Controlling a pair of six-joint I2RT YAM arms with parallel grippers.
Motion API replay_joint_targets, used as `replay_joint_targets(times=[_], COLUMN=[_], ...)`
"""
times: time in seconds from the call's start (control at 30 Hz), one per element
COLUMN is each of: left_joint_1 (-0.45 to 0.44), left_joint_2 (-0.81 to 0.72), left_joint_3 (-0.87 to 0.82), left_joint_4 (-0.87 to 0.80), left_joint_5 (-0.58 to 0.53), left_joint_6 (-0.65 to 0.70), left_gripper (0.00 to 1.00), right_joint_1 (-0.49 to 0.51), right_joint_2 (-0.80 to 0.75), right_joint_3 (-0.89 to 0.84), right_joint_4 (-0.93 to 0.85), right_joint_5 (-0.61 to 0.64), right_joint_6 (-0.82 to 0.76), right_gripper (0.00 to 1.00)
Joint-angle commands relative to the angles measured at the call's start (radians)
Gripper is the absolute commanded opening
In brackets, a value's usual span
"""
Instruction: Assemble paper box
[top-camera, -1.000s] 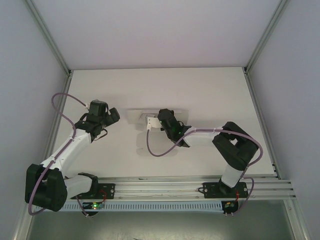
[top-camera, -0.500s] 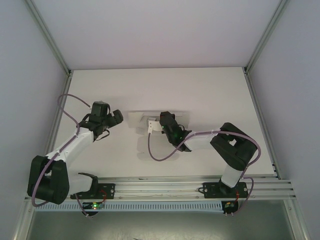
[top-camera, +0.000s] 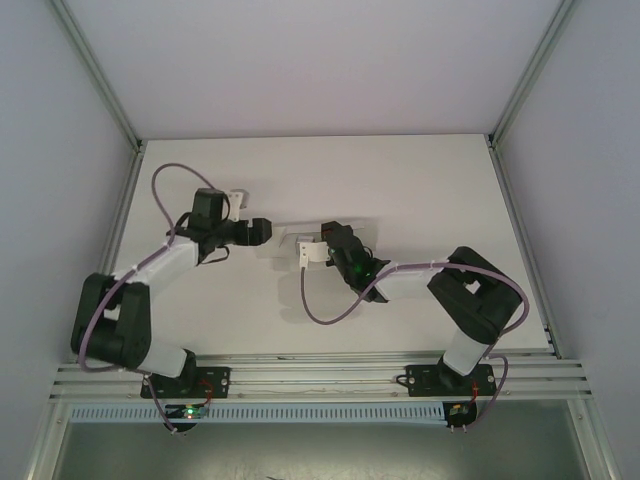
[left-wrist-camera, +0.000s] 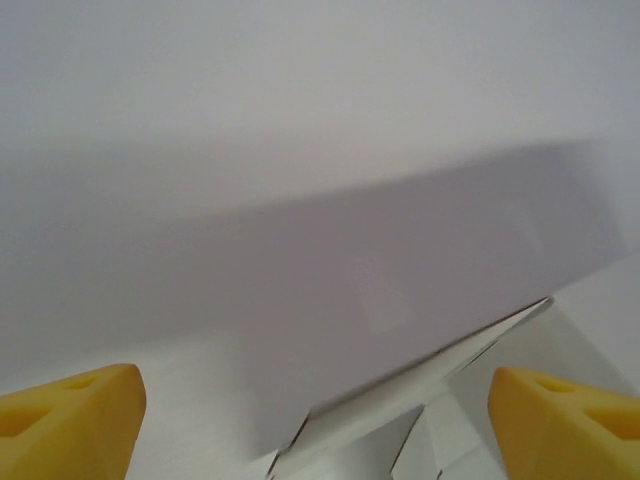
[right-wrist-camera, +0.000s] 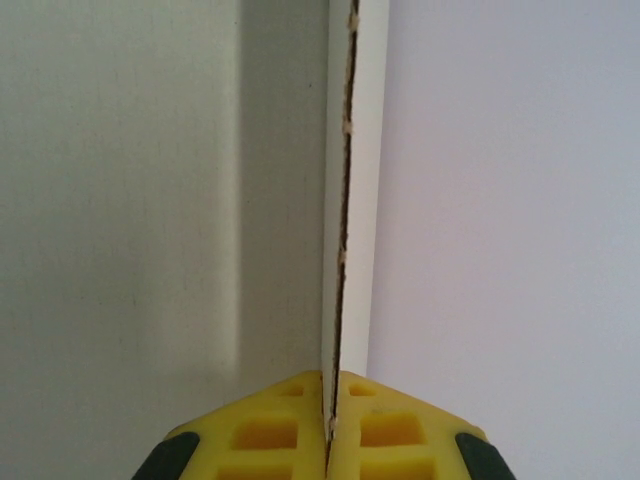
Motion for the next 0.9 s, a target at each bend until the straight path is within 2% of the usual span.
replay_joint_targets(times=[0.0, 0.1, 0.23, 0.53, 0.6, 0.7, 0.8, 0.87], left_joint_1=[0.014, 0.012, 0.002, -0.050, -0.071, -0.129, -0.207, -0.266], left_joint_2=[0.065, 0.117, 0.132, 0.146, 0.151, 0.150, 0.154, 0.160], left_joint_3=[0.078, 0.167, 0.186, 0.228, 0.248, 0.263, 0.287, 0.309], left_joint_4=[-0.106, -0.226, -0.288, -0.364, -0.397, -0.408, -0.427, -0.434], left_joint_5=[0.228, 0.328, 0.342, 0.247, 0.192, 0.034, -0.176, -0.340], left_joint_6=[0.227, 0.300, 0.355, 0.382, 0.379, 0.345, 0.262, 0.170], left_gripper=[0.82, 0.66, 0.54, 0.38, 0.32, 0.22, 0.13, 0.14], right_joint_1=[-0.012, -0.015, -0.023, -0.024, -0.022, -0.017, -0.005, 0.001], right_joint_2=[-0.033, -0.029, -0.032, -0.030, -0.032, -0.032, -0.023, -0.015], right_joint_3=[-0.010, -0.004, 0.003, 0.027, 0.030, 0.035, 0.051, 0.057], right_joint_4=[-0.006, -0.006, -0.006, -0.024, -0.027, -0.030, -0.030, -0.026], right_joint_5=[-0.044, -0.032, -0.026, -0.033, -0.029, -0.027, 0.003, 0.022], right_joint_6=[-0.006, -0.010, -0.007, 0.000, 0.003, 0.007, 0.018, 0.018], right_gripper=[0.00, 0.00, 0.00, 0.00, 0.00, 0.00, 0.00, 0.00])
